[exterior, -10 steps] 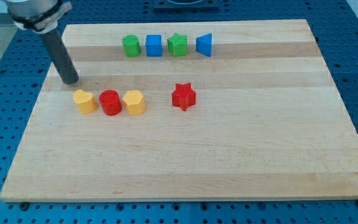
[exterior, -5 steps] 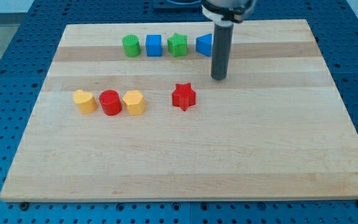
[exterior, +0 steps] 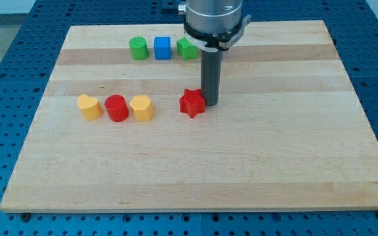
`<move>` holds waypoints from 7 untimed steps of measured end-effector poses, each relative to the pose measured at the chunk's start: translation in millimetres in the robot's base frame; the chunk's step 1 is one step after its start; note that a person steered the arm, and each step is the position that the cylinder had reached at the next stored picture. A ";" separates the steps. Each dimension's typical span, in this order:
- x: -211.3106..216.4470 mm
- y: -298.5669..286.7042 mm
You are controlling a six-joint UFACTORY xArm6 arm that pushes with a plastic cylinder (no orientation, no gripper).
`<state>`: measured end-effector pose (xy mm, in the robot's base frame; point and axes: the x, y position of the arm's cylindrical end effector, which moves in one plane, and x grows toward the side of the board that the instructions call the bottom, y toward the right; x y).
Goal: Push the red star closer to the yellow hexagon
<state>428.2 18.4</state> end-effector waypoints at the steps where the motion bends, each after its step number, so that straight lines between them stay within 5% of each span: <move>1: 10.6 -9.7; 7: 17.8 -40.8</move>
